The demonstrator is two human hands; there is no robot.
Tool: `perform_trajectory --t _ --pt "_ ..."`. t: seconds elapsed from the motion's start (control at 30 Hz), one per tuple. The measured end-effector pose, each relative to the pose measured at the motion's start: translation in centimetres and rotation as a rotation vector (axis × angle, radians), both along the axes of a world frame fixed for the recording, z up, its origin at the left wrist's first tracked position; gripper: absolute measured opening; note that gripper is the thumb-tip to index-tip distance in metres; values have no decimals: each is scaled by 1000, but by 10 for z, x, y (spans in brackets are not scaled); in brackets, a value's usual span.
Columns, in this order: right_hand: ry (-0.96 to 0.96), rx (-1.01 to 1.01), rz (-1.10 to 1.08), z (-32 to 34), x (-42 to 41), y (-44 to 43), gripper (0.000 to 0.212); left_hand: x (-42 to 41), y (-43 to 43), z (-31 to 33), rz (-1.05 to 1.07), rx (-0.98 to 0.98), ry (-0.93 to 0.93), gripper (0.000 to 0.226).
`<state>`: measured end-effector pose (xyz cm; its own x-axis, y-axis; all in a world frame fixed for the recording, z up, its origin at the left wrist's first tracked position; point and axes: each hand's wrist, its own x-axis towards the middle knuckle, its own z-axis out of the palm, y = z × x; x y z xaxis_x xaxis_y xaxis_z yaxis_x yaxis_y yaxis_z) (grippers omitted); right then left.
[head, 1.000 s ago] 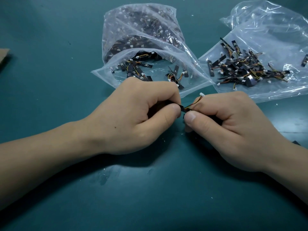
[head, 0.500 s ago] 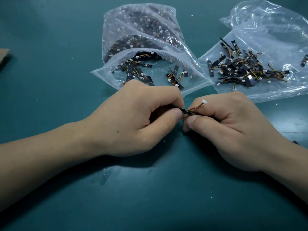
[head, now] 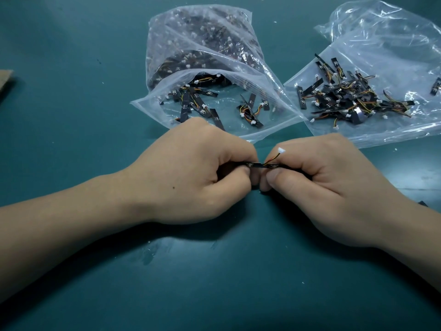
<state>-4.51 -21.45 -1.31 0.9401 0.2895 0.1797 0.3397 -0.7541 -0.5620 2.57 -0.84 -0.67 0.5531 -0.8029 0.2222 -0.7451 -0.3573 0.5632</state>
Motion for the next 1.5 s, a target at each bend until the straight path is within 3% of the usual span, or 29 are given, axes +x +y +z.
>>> perform_trajectory --t 0.17,0.53,0.73,1.03,1.5 --pt "-2 -16 3 0 1 0 27 1 -1 0 14 -10 34 38" --pt "1 3 1 1 0 1 36 1 0 0 -6 -26 42 37" --pt "9 31 -10 -1 1 1 30 1 0 0 6 -11 19 23" --pt "-19 12 -12 -1 1 1 28 0 -1 3 -31 -49 74 46" --pt "-16 6 -3 -2 0 -1 28 0 -1 1 -22 -26 42 27"
